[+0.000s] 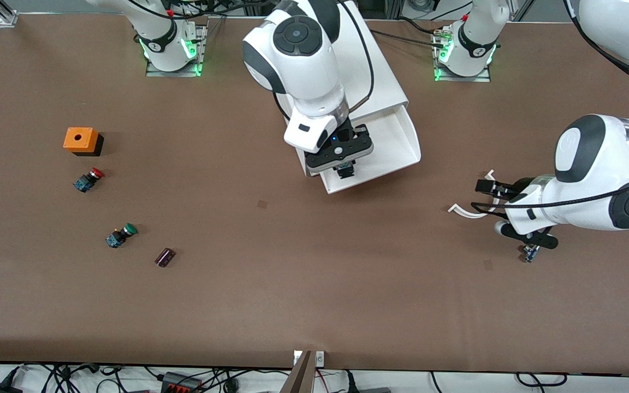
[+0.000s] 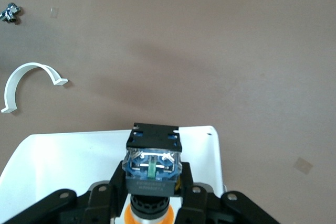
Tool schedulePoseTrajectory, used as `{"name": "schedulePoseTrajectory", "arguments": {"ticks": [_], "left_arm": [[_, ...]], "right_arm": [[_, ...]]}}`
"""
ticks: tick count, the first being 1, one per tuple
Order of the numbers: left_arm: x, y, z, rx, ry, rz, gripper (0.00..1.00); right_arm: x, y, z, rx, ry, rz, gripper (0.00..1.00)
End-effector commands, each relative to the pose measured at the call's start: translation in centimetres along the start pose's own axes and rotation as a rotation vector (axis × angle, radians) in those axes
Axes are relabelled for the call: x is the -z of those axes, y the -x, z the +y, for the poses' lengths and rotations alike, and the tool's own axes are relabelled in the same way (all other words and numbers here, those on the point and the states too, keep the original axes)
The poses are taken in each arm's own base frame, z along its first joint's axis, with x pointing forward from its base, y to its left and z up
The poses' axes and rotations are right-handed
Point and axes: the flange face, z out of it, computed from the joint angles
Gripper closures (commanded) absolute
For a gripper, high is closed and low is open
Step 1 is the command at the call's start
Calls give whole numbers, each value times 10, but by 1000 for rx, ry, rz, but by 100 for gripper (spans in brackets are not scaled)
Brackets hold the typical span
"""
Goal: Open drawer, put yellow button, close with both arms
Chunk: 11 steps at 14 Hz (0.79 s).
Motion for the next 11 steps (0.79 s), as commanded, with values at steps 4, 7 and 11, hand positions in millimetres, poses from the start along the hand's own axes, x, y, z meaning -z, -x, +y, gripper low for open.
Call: {"name": "schedulePoseTrajectory", "arguments": {"ticks": [4, 7, 11], "left_arm": [[0, -8, -10, 149, -29, 8, 0], [-4, -9, -12, 187, 10, 2, 0], [-3, -9, -8, 182, 2, 5, 0]], "right_arm": [[-32, 16, -29, 19, 15, -31, 100], [-42, 22, -34, 30, 21, -53, 100], [-56, 26, -36, 34, 27, -67, 100]]}}
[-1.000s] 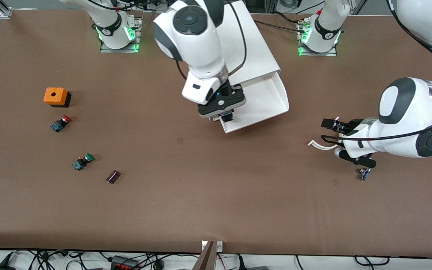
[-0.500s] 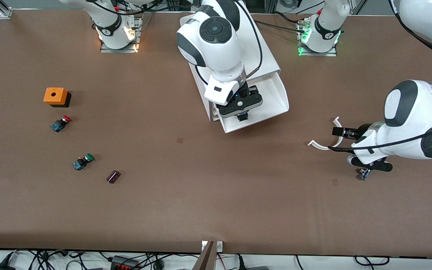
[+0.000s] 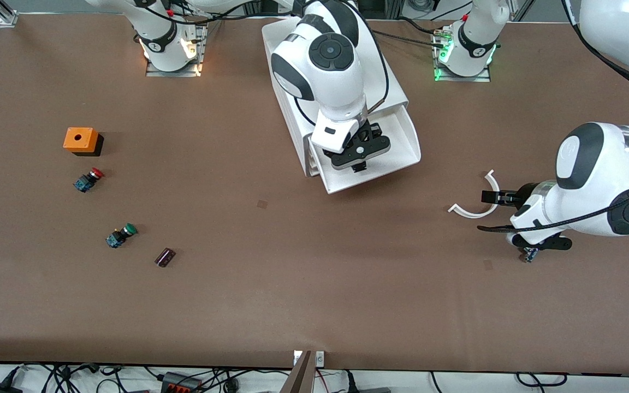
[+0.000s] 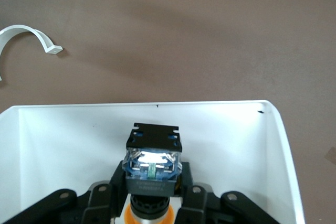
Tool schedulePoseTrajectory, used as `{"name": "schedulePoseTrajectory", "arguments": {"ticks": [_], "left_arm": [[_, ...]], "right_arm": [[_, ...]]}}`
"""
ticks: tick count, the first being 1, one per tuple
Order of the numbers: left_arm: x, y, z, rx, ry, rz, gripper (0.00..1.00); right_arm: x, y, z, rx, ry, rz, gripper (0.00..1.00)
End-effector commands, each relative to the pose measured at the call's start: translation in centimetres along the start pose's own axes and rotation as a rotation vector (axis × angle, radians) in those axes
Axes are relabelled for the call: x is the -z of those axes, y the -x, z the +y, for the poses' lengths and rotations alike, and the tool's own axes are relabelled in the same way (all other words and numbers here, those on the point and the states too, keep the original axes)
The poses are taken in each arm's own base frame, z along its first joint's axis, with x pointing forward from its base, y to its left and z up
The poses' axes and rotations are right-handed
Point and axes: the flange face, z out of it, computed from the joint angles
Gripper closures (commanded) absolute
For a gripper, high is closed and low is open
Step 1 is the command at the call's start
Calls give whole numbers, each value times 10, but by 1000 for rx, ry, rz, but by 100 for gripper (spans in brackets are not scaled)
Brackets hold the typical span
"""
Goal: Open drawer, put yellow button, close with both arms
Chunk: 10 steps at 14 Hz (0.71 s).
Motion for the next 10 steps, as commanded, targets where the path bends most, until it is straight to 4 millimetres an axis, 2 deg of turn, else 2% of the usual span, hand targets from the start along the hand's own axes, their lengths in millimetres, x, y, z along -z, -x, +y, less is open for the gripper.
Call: {"name": "schedulePoseTrajectory", "arguments": {"ticks": [1, 5, 8, 9, 10], "left_arm": [[8, -2, 2, 11, 7, 14, 0], [8, -3, -6, 21, 13, 21, 0], [9, -4, -3, 17, 13, 25, 0], [9, -3, -4, 18, 14, 24, 0], [9, -4, -4, 18, 16, 25, 0]], "right_arm": [[0, -1, -7, -8, 3, 0, 100], [-8, 6, -11, 0, 19, -30, 100], [-10, 12, -12, 7, 44, -63, 100], [-9, 12, -12, 7, 42, -60, 93], [-9, 11, -13, 9, 38, -54, 60]]}}
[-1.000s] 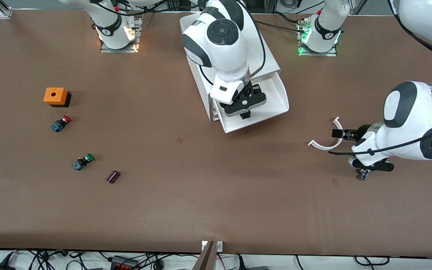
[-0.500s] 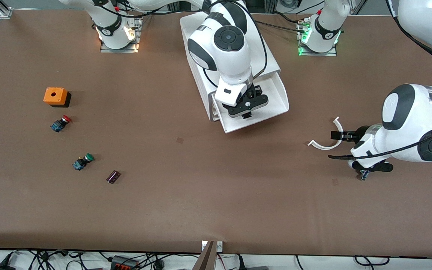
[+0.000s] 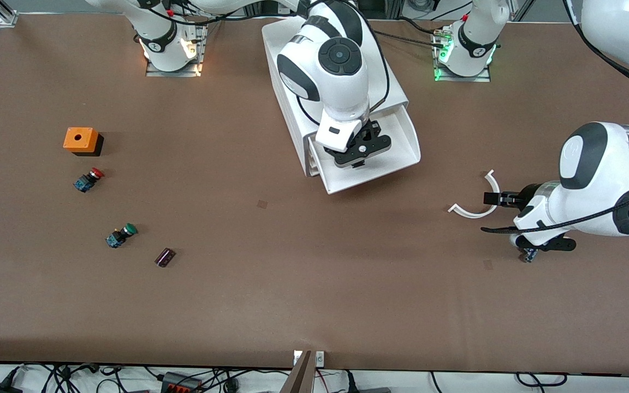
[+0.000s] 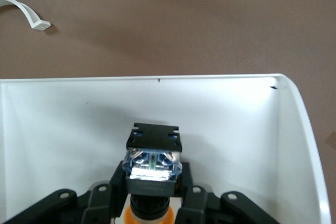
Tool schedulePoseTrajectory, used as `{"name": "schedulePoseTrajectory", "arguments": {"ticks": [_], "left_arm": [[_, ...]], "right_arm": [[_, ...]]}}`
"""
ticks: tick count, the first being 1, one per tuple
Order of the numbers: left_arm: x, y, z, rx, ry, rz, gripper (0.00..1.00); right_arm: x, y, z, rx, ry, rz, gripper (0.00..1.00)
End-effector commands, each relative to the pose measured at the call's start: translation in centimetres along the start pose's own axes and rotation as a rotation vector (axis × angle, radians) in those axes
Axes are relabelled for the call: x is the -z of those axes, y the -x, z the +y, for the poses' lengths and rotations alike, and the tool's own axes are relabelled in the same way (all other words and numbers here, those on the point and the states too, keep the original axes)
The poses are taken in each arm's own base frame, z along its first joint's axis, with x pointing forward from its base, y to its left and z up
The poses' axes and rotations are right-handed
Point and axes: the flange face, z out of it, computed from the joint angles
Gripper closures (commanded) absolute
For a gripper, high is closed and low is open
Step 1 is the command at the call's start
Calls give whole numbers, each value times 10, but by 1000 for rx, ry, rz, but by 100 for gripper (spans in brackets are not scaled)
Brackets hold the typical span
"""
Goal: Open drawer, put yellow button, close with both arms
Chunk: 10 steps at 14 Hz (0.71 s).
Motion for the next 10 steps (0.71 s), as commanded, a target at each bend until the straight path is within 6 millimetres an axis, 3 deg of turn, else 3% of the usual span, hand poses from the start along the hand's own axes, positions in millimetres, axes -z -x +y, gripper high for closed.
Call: {"name": "schedulePoseTrajectory", "arguments": {"ticks": [1, 2, 4, 6, 8, 10], "left_arm": [[7, -2, 2, 8, 19, 14, 0], [8, -1, 6, 1, 22, 15, 0], [10, -3, 10, -2, 40, 36, 0], [8, -5, 11, -2, 62, 40, 0], [9, -6, 21, -12, 65, 50, 0], [9, -15, 34, 82, 173, 103, 0]], "right_arm": [[4, -2, -4, -8, 7, 9, 33], [5, -3, -5, -8, 4, 15, 0], [14, -4, -6, -9, -4, 26, 0], [38, -10, -6, -13, -21, 61, 0], [63, -22, 15, -42, -22, 93, 0], [86, -36, 52, -92, 18, 112, 0]]}}
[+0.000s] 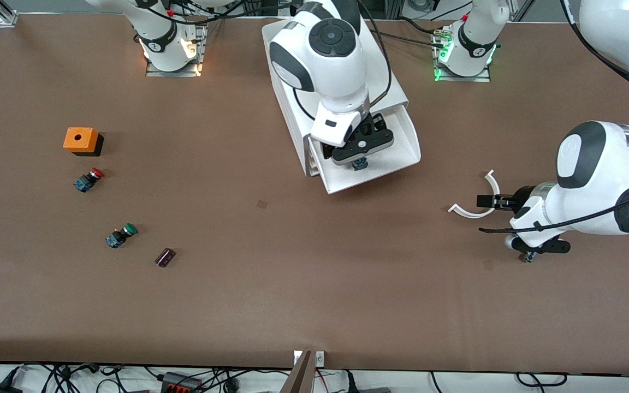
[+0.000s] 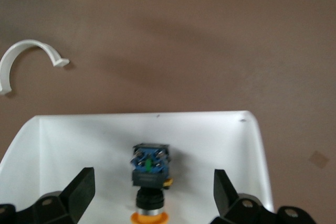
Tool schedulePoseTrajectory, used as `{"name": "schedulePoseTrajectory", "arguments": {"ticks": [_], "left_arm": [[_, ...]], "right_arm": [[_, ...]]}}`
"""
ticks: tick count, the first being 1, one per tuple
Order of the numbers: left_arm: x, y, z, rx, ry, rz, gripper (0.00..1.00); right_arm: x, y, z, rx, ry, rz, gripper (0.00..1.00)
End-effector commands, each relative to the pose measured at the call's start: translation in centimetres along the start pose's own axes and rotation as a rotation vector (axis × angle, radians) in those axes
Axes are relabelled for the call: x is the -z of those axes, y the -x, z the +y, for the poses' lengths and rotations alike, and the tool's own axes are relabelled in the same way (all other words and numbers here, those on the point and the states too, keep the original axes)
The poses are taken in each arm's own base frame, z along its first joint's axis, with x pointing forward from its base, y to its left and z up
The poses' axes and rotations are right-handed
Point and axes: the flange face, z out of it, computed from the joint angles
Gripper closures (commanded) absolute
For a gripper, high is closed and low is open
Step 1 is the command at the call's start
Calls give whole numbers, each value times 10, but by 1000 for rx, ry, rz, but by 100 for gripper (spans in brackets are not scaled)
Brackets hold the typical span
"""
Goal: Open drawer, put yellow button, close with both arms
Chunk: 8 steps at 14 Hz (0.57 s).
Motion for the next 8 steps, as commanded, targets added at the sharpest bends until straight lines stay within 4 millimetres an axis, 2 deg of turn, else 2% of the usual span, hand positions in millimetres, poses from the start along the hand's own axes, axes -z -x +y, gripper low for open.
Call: {"name": "schedulePoseTrajectory", "arguments": {"ticks": [1, 2, 5, 6, 8], "left_arm": [[-2, -9, 23, 110, 75, 51, 0], [-7, -6, 48, 117, 70, 46, 0], [-24, -4, 114, 223, 73, 76, 0], [-38, -4, 141, 202, 65, 90, 0], [-64, 4, 170, 227, 50, 84, 0]], "right_arm": [[32, -22, 52, -77, 74, 8, 0], [42, -29, 75, -101, 112, 4, 0], [43, -49, 156, -144, 208, -60, 0], [45, -57, 193, -152, 226, -94, 0], [57, -69, 270, -173, 231, -142, 0]]}}
